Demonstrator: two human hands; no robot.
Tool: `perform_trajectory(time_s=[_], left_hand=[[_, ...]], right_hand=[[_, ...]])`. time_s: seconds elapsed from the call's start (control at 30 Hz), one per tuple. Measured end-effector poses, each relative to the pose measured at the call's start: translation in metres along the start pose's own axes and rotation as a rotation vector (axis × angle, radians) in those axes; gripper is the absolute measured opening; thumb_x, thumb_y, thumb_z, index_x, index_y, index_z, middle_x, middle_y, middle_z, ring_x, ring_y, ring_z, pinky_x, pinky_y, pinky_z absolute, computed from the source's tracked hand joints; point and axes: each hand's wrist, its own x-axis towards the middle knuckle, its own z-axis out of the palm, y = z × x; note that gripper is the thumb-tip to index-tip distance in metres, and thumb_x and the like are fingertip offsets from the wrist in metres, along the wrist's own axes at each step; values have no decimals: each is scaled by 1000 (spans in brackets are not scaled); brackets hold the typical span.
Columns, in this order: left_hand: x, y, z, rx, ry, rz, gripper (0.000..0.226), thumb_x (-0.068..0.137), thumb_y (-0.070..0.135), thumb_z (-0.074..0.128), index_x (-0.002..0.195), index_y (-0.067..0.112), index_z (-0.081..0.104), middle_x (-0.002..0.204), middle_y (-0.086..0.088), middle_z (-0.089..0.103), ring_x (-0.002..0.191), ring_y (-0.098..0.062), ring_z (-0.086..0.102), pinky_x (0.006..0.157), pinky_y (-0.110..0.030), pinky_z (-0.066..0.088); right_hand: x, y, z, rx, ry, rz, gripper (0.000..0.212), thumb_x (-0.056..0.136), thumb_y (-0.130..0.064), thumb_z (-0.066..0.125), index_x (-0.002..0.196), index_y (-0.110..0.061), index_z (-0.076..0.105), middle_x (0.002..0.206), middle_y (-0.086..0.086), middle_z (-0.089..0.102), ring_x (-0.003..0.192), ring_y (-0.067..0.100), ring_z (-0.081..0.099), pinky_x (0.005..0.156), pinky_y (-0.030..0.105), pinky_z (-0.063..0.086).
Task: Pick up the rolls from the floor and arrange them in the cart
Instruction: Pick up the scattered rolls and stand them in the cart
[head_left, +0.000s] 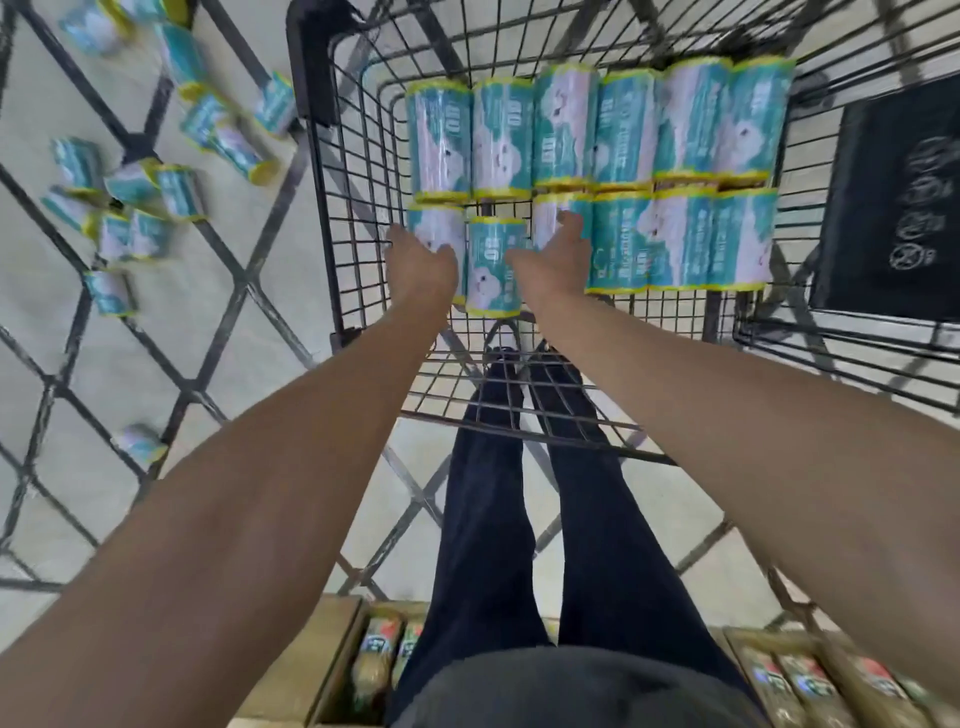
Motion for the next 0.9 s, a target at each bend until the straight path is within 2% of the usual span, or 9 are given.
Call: perform_trajectory(time_s=[0.1,0.23,0.33,0.43,0.57,0.67,0.73,0.8,0.9], left_hand=[[-3,-2,-3,67,-8,60,48,90,12,56,135,3,43,131,-19,53,113,-33,59,80,-34,48],[-13,0,-4,121,-71,140,45,84,11,53,129,6,50,124,-17,55,105,-33,61,78,-37,50],[-26,4,-13,174,-106,154,43,82,14,51,125,8,53,118,-16,59,101,-34,63,80,-43,56],[-50,11,-33,234,-127,258,42,80,19,51,121,8,55,115,-18,57,102,-37,61,87,-50,55],[-90,25,-81,290,-163,386,38,88,17,55,125,7,56,124,-20,55,111,-38,58,91,-48,53],[-121,35,-130,357,-158,491,42,90,18,54,130,7,54,127,-19,55,114,-38,58,93,-45,52],[-138,37,-164,432,-132,556,38,89,17,53,125,6,54,126,-19,54,115,-38,56,94,-45,50],[-157,33,-198,496,-67,614,32,87,17,51,118,8,54,121,-17,54,113,-39,57,94,-47,50],[-179,20,-243,549,69,684,37,89,19,51,125,12,53,121,-16,56,112,-41,59,90,-48,50]], right_hand=[[-3,1,-1,7,-29,-26,67,88,-14,68,147,-20,39,136,11,42,107,28,57,61,25,41],[-9,1,-9,-14,-63,-42,49,91,-17,63,137,-18,47,131,10,49,93,25,61,59,27,42],[-23,-2,-23,-130,-117,-86,46,93,-20,58,138,-17,50,129,10,55,88,23,61,55,26,39],[-52,-12,-46,-274,-139,-184,46,93,-27,57,138,-19,50,128,12,57,97,29,65,69,31,46],[-108,-38,-83,-488,-140,-309,51,95,-31,56,143,-20,48,137,14,50,111,36,61,90,41,52],[-157,-62,-106,-598,-101,-403,51,96,-28,56,145,-16,48,140,16,51,118,37,57,93,43,52],[-190,-76,-116,-673,-66,-469,51,97,-27,54,146,-15,47,141,18,50,124,37,53,95,45,51],[-226,-90,-124,-732,-31,-534,53,98,-29,53,149,-18,45,143,18,48,128,39,49,96,46,51],[-275,-105,-126,-803,21,-643,55,99,-32,51,152,-19,43,145,18,46,130,40,48,98,47,50]])
